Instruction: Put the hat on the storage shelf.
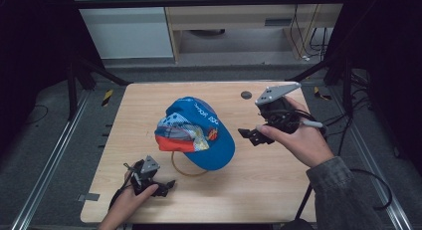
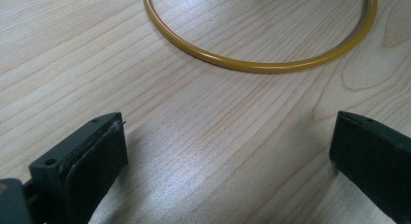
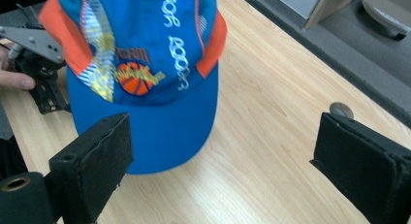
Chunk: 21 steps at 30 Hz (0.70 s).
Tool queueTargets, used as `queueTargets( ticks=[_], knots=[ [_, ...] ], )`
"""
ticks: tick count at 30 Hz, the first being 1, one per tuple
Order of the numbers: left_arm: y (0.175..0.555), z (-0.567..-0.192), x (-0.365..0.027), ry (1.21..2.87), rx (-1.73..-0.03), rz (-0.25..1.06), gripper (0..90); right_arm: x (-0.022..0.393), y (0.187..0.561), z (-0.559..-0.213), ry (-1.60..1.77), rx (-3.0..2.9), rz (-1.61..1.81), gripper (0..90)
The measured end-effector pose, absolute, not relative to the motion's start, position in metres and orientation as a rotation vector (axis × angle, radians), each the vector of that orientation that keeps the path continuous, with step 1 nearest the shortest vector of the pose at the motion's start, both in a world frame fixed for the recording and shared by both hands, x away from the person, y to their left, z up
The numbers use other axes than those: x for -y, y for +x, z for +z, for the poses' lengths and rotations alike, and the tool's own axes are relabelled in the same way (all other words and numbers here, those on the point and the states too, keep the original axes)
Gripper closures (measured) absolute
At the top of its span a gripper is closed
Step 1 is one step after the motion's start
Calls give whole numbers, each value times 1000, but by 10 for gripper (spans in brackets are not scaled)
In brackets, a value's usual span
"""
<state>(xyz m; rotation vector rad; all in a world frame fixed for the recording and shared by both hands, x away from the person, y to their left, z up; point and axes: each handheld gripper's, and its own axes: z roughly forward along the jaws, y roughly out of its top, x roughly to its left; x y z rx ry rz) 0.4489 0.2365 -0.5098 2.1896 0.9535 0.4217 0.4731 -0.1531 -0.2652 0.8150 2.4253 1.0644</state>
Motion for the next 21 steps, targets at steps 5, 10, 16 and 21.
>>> queueTargets(
  ticks=[5, 10, 16, 21],
  knots=[
    [448, -510, -237, 2189, -954, 421, 0, 164, 471, -273, 847, -2410, 1067, 69],
    [448, -510, -236, 2187, -956, 419, 0, 176, 469, -281, 881, -2397, 1064, 68],
    [448, -510, -237, 2194, -953, 419, 0, 191, 469, -293, 938, -2360, 1068, 66],
    [448, -510, -237, 2194, -953, 418, 0, 207, 469, -304, 988, -2323, 1086, 59]
  ],
)
